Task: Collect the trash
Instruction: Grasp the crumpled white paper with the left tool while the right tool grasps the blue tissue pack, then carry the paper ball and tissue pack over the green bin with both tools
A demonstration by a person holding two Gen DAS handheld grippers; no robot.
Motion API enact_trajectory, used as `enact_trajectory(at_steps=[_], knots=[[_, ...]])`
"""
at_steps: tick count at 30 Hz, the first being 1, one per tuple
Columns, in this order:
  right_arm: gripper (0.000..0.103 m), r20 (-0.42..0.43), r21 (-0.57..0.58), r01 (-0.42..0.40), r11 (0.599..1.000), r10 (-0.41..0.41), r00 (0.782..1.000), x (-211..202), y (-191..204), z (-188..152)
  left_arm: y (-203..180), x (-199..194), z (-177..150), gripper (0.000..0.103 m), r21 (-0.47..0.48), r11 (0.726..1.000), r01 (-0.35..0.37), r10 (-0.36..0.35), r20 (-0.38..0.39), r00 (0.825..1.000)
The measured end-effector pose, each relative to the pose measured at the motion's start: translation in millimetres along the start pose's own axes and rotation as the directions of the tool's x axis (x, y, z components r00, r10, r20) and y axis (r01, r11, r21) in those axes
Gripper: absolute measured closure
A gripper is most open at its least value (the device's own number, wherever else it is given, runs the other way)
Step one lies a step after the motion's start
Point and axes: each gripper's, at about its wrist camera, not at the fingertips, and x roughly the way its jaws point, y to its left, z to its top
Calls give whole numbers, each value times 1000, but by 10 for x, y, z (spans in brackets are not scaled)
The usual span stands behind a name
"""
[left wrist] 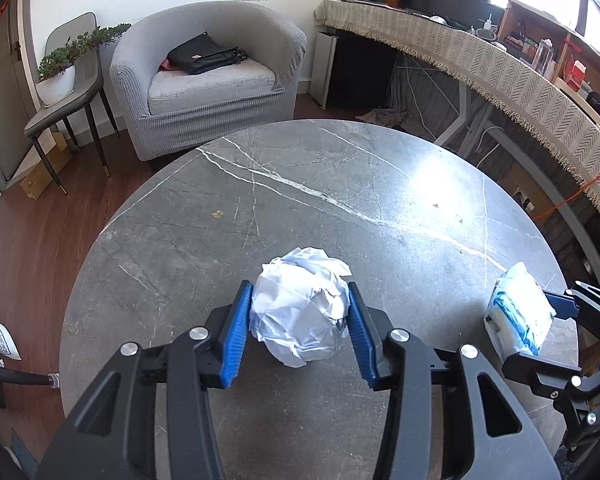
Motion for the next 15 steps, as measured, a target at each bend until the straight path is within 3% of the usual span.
enact_trajectory(at_steps=[15], knots=[[31,-22,-63,-10,998,9,1000,91,338,44,266,-672,-499,54,-64,998,19,-15,59,998]])
